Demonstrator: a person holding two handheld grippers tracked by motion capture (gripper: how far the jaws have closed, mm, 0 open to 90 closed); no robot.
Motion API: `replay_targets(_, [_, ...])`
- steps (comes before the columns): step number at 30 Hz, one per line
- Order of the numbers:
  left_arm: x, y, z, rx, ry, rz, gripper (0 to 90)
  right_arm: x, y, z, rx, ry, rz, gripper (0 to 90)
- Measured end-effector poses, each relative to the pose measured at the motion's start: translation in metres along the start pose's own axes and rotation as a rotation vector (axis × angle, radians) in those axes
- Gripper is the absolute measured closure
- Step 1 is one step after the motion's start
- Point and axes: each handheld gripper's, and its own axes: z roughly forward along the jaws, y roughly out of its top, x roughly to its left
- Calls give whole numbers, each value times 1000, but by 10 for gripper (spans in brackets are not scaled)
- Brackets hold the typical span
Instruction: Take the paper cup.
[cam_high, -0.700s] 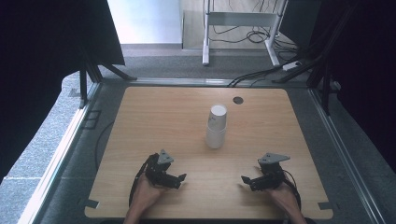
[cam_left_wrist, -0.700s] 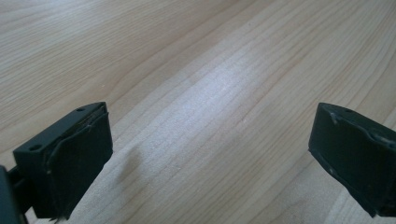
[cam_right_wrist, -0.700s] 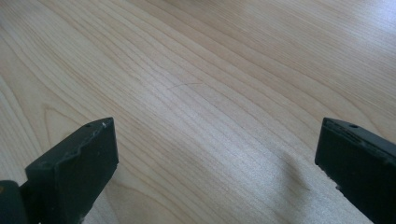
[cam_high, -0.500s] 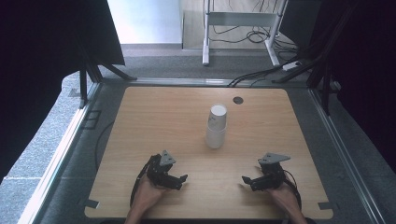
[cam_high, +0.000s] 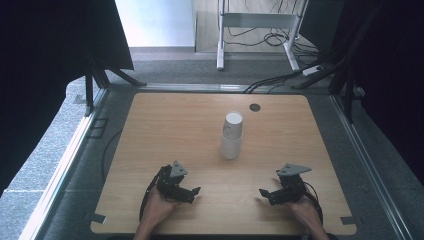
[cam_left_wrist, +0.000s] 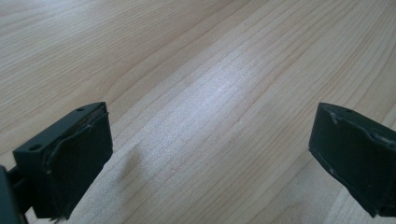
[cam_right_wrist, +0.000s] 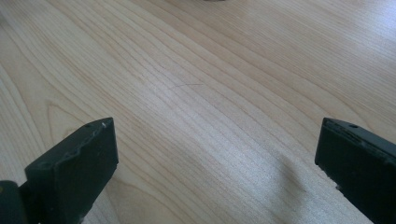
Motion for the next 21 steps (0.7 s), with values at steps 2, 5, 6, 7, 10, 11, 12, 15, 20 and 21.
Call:
replay_targets(2, [0,0,0,0,0,0,0,0,0,0,-1,2,2,0])
replay_targets(5, [0,1,-1,0,2,0,0,0,1,0,-3,10,3,0])
replay_targets(6, [0,2,-1,-3,-1,0,0,0,1,0,-5,14,3,0])
replay_targets(7, [0,2,-1,-5,-1,1,0,1,2,0,-6,15,5,0])
replay_targets(10, [1,4,-3,-17,-9,-2,0,1,3,-1,-6,19,3,0])
replay_targets(11, [1,4,-3,-22,-13,-5,0,2,4,-1,-7,19,4,0])
replay_targets(12, [1,4,-3,-22,-13,-5,0,2,4,-1,-7,19,4,0])
replay_targets(15, [2,6,-4,-31,-21,-4,0,2,7,-3,-14,21,6,0])
replay_targets(20, [4,10,-6,-53,-35,-10,0,-1,11,-6,-22,37,25,0])
replay_targets(21, [4,10,-6,-53,-35,-10,1,-1,11,-6,-22,37,25,0])
